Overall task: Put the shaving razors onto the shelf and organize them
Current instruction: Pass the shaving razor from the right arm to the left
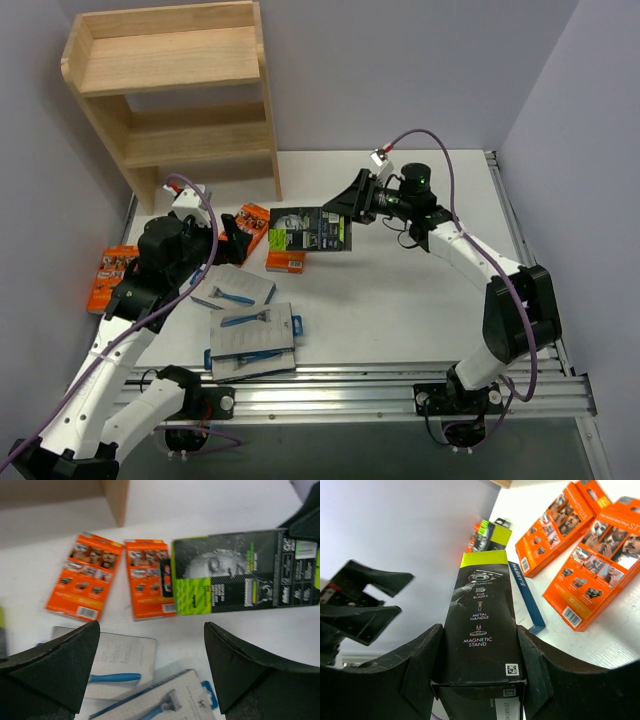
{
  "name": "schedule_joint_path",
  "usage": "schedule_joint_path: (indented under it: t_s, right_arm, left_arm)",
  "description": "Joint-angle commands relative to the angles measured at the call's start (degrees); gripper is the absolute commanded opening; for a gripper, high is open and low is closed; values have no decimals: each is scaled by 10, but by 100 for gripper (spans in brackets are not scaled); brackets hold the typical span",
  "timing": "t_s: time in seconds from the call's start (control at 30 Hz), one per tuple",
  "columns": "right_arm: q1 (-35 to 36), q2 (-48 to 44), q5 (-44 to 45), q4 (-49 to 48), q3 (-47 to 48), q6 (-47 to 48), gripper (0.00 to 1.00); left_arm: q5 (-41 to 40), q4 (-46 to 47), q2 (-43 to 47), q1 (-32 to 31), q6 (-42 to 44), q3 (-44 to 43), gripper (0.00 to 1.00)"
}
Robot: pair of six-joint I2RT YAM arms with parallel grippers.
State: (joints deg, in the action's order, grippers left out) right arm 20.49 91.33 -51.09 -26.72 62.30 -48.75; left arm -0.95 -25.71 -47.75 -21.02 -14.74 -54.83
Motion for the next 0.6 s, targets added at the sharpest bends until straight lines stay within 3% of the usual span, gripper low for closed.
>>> schedule_joint_path:
  t_s: [0.0, 0.23, 0.57]
  right_arm:
    - [-17, -54, -63, -61, -1, -22, 0]
    - [-67, -73, -109, -148, -36, -81, 0]
    - [-84, -76, -141, -230, -46, -145, 0]
  left_arm:
    - [136, 54, -33, 8, -59, -25, 94]
    - [361, 198, -87, 68, -197, -5, 94]
    - [453, 385, -148, 115, -311, 66, 94]
